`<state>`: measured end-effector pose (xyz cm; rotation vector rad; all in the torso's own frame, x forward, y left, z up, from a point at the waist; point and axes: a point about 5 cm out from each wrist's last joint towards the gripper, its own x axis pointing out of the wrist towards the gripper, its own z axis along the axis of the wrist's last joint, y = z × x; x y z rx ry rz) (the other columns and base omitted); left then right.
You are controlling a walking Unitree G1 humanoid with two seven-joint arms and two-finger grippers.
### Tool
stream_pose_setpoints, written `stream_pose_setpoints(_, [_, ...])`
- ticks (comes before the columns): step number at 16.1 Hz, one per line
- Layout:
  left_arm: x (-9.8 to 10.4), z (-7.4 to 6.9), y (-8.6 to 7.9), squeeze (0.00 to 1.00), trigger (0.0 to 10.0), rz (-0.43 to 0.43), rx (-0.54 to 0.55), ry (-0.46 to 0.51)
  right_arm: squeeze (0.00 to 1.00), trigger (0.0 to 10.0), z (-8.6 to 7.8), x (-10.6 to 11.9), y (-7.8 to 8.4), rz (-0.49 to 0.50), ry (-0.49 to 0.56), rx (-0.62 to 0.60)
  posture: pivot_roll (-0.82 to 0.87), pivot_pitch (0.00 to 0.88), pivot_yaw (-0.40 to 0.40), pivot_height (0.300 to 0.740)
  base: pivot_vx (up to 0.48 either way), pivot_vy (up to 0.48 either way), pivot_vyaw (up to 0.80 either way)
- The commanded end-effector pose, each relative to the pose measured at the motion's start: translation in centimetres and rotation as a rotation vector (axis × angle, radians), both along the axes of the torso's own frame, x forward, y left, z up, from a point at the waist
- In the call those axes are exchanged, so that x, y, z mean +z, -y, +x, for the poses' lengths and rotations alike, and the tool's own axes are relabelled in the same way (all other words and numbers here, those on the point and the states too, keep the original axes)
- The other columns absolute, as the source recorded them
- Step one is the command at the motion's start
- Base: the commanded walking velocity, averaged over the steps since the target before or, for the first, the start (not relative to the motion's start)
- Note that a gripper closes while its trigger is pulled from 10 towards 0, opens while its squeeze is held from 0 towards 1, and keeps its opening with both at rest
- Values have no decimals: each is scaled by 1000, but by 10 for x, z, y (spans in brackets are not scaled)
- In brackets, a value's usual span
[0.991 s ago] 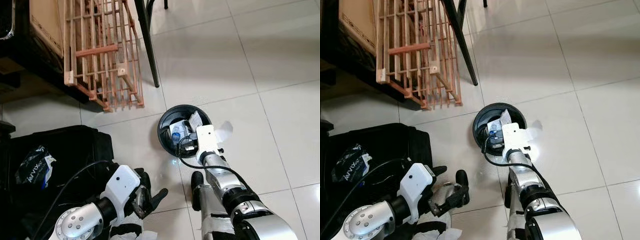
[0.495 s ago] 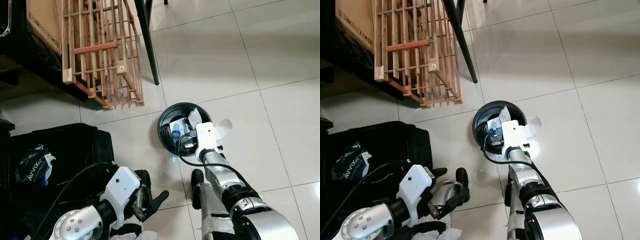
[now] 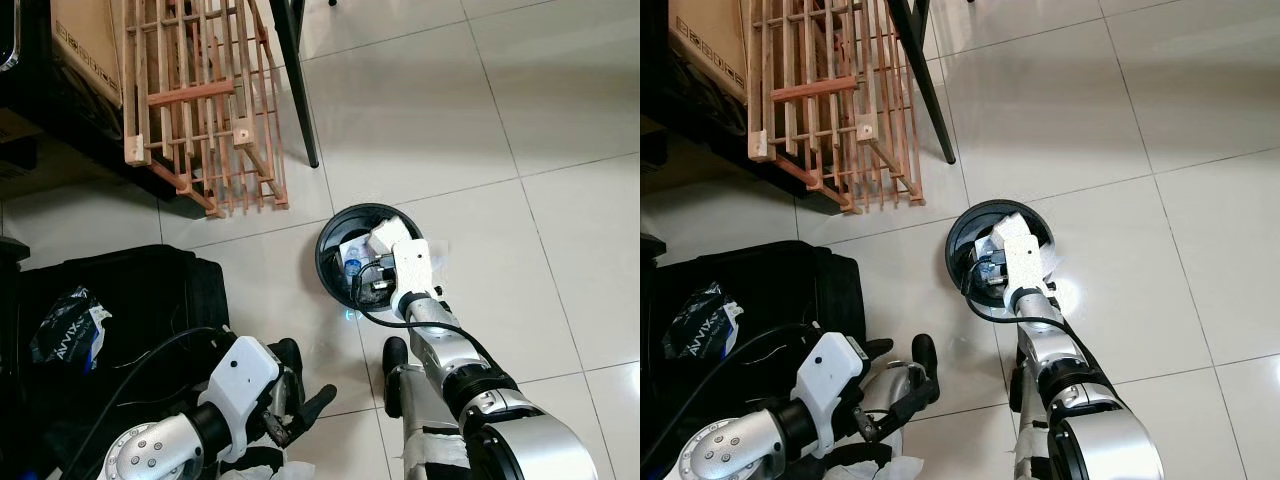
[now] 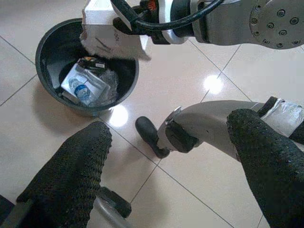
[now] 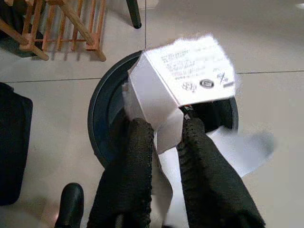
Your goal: Picking trash to rubbish bin
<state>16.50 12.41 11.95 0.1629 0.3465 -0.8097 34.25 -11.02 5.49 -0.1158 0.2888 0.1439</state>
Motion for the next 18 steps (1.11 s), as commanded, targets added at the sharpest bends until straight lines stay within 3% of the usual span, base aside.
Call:
stream_pose_setpoints(1, [-5, -10, 0, 0, 10000, 6, -2, -48, 1000, 10000, -11, -15, -5, 22, -51, 13, 245, 618, 141, 740, 0, 0, 0])
stream_pose_setpoints(13, [-7, -8, 0, 0, 10000, 17, 0, -48, 1000, 10000, -5, -6, 0, 31, -5, 1, 237, 606, 143, 740, 0, 0, 0])
stream_pose_setpoints(18, [-9, 8, 5, 0, 10000, 0, -7, -6, 1000, 10000, -2, 3, 19, 1, 76, -50, 191, 542, 127, 740, 0, 0, 0])
